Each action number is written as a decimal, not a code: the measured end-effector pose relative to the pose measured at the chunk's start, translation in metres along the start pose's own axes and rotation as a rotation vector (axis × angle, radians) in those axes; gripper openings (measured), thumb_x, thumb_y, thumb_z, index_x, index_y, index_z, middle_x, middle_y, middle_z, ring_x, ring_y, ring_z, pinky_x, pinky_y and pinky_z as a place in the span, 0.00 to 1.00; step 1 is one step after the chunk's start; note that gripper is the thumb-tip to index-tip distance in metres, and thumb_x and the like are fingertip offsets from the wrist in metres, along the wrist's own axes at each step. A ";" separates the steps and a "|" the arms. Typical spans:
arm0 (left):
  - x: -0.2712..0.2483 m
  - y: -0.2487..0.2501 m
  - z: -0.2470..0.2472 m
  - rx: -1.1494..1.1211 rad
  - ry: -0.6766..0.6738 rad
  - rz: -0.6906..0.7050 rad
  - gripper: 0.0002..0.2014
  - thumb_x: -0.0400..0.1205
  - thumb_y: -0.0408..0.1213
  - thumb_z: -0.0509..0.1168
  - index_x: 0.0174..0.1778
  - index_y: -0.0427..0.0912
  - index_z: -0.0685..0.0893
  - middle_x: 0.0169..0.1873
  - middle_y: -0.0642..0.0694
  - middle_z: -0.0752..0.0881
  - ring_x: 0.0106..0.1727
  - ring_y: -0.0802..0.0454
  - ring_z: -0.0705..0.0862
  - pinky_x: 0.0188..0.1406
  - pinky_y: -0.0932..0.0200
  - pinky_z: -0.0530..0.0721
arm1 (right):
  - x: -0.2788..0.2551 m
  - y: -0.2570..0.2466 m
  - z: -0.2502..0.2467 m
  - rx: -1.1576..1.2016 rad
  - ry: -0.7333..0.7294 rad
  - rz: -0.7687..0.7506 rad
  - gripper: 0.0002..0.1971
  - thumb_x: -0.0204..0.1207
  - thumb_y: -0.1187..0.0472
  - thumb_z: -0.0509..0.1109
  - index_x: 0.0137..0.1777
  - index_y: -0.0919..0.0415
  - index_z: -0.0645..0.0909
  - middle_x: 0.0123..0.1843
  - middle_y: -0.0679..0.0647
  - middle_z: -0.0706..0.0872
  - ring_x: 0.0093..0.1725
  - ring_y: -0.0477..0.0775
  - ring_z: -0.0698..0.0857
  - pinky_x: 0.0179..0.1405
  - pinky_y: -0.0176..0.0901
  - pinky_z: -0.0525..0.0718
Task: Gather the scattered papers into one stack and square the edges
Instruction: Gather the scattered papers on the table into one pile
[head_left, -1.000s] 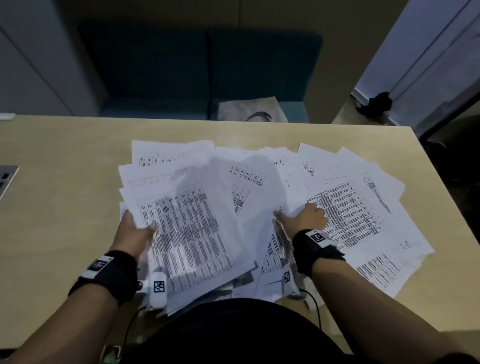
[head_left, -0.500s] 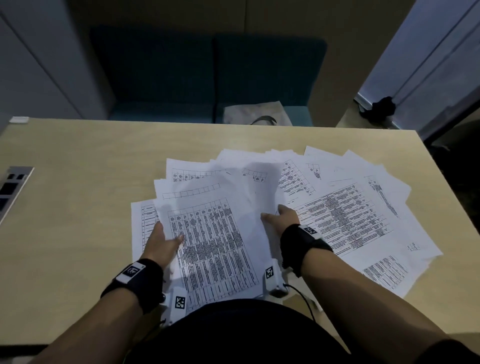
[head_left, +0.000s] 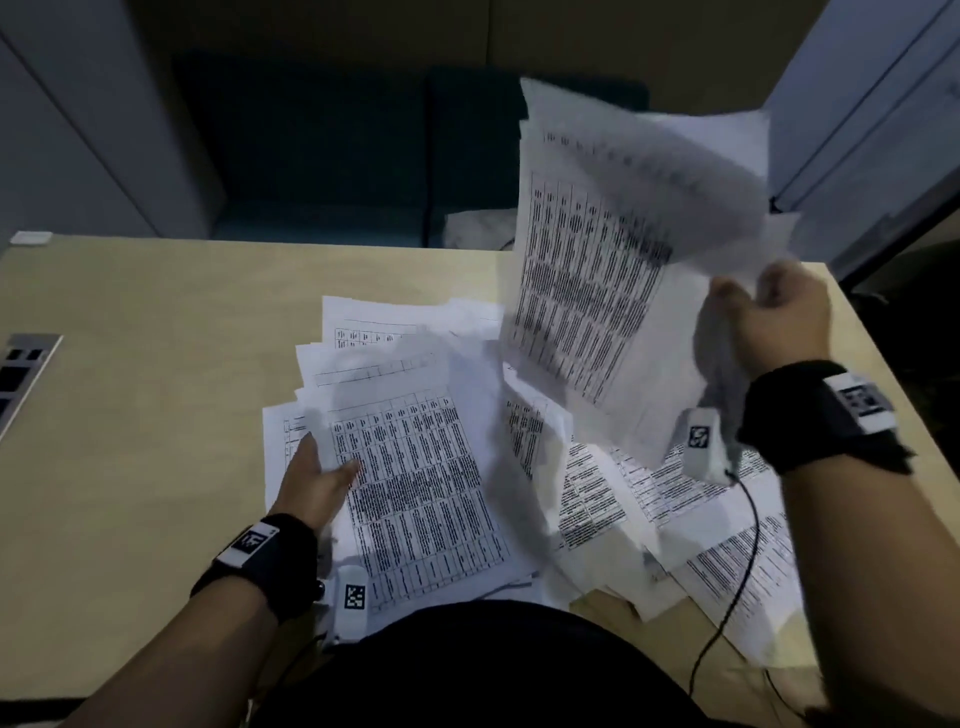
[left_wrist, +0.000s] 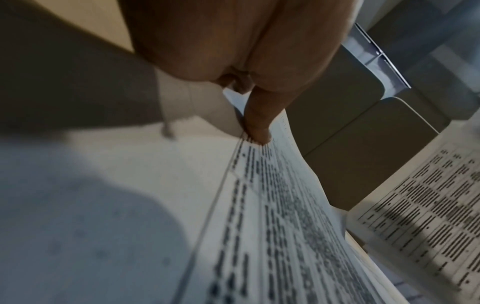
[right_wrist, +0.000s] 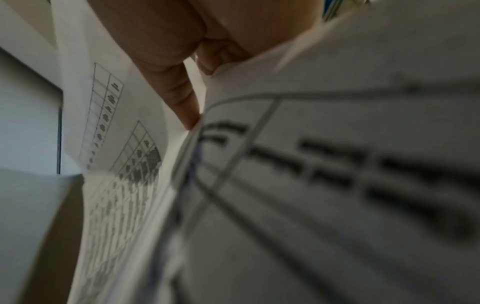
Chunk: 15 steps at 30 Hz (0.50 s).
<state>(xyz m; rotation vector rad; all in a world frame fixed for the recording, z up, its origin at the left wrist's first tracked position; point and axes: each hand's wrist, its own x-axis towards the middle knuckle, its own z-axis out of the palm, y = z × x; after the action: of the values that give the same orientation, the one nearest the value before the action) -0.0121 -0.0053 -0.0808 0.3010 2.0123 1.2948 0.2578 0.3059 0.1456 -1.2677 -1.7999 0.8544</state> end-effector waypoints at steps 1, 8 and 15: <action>0.008 -0.009 0.000 -0.016 -0.033 -0.001 0.38 0.78 0.43 0.74 0.83 0.49 0.64 0.77 0.44 0.76 0.76 0.41 0.76 0.76 0.35 0.73 | 0.002 -0.009 -0.006 0.044 0.001 -0.026 0.17 0.77 0.69 0.68 0.33 0.48 0.72 0.19 0.23 0.77 0.23 0.23 0.75 0.29 0.17 0.69; -0.014 0.040 0.030 0.047 -0.078 -0.020 0.23 0.87 0.32 0.61 0.79 0.45 0.71 0.69 0.43 0.82 0.72 0.36 0.79 0.73 0.37 0.75 | -0.002 0.013 0.021 0.039 -0.318 0.041 0.05 0.76 0.72 0.70 0.43 0.61 0.82 0.21 0.39 0.83 0.20 0.30 0.76 0.21 0.22 0.73; -0.028 0.058 0.051 -0.064 -0.174 -0.124 0.36 0.85 0.59 0.61 0.86 0.50 0.59 0.84 0.49 0.63 0.84 0.42 0.64 0.78 0.40 0.64 | -0.048 0.079 0.106 -0.191 -0.682 0.207 0.09 0.67 0.66 0.76 0.48 0.61 0.86 0.42 0.55 0.91 0.43 0.58 0.89 0.41 0.47 0.86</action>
<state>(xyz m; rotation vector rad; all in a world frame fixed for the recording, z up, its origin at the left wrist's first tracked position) 0.0325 0.0424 -0.0303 0.2463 1.8114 1.2101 0.2109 0.2722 0.0173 -1.4048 -2.3460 1.3802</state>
